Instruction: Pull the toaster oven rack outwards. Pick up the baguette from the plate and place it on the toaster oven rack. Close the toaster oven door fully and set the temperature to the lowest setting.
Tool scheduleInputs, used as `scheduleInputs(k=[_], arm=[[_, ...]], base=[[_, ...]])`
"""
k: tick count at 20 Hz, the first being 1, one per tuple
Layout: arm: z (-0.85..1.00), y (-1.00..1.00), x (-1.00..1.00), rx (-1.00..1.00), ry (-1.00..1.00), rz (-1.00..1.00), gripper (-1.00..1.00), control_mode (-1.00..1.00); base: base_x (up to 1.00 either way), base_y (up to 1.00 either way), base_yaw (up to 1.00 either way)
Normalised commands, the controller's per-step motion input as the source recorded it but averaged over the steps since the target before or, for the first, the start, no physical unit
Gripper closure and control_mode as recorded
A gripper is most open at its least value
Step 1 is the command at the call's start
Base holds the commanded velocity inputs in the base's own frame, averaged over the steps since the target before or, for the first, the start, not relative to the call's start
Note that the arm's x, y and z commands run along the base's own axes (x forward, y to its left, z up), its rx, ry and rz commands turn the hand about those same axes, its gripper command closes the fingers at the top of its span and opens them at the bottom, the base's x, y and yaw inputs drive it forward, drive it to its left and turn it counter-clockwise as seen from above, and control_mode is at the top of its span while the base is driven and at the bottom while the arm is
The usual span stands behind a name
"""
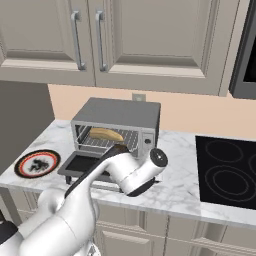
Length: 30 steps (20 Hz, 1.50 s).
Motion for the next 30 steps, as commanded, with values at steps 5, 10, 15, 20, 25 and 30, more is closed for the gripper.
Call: scheduleInputs(k=[5,10,15,20,25,30], arm=[[-0.54,-0.1,0.0,0.19,-0.24,0.11,-1.0,-1.0],[-0.4,-0.19,0.0,0.13,-0.26,0.17,-1.0,-1.0],[-0.29,0.01,0.01,0.07,-0.35,0.2,-1.0,-1.0],[-0.11,0.06,0.02,0.06,-0.36,0.13,-1.0,-1.0],[0.0,0.08,0.17,0.0,-0.09,0.08,-1.0,-1.0],[0.0,0.07,0.45,0.0,0.0,0.0,-1.0,-1.0]], base=[[0.0,0.0,0.0],[0.0,0.0,0.0],[0.0,0.0,0.0],[0.0,0.0,0.0],[0.0,0.0,0.0],[0.0,0.0,0.0]])
